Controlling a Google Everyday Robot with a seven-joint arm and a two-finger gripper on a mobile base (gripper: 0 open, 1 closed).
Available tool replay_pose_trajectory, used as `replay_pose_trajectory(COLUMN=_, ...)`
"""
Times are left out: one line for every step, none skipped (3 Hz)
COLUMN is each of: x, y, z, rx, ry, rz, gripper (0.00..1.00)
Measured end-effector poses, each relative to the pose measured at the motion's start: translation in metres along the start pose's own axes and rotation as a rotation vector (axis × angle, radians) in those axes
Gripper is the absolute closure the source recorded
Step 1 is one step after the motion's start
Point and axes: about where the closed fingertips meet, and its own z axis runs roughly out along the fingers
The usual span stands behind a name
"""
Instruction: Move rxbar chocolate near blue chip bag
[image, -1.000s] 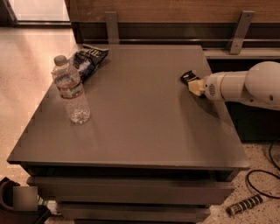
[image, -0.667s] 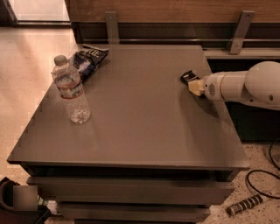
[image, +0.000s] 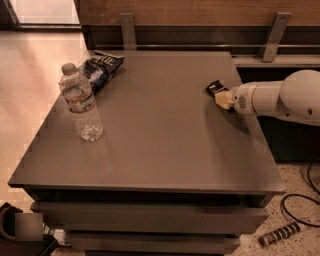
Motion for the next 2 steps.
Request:
replay_pose_trajectory(x=-0.0004, y=0.0001, z=-0.0002, rx=0.000, ry=0.000, rz=0.000, gripper=1.00)
replay_pose_trajectory(x=-0.0006, y=0.0002, z=-0.0002, rx=0.000, ry=0.000, rz=0.000, gripper=1.00)
